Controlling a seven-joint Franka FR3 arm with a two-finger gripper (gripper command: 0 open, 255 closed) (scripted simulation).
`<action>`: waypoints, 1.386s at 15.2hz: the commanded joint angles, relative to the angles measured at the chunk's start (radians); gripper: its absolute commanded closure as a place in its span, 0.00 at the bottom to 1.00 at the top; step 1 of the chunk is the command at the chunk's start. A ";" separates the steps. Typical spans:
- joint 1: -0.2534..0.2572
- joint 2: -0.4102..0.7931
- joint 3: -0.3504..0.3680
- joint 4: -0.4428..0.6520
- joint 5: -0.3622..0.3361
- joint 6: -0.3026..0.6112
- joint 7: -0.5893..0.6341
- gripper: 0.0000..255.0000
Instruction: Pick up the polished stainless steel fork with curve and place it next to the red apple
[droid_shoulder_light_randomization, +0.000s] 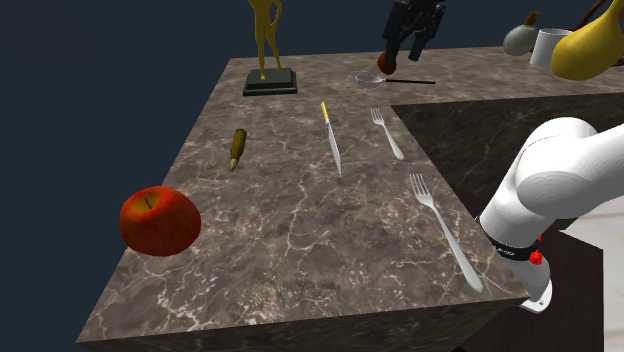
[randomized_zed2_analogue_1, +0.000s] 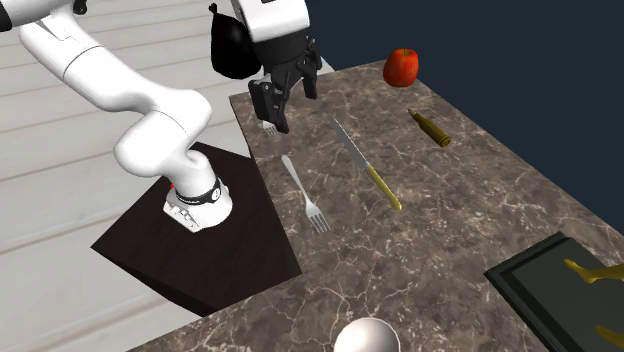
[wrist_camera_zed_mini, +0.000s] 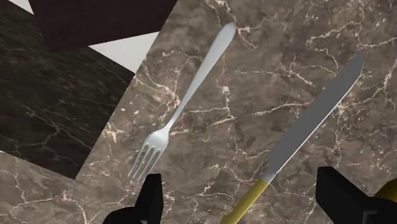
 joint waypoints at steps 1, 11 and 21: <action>0.000 0.000 0.000 0.000 0.000 0.000 0.000 0.00; -0.183 0.155 0.107 -0.182 -0.032 0.281 0.394 0.00; -0.228 0.243 0.134 -0.289 -0.043 0.459 0.492 0.00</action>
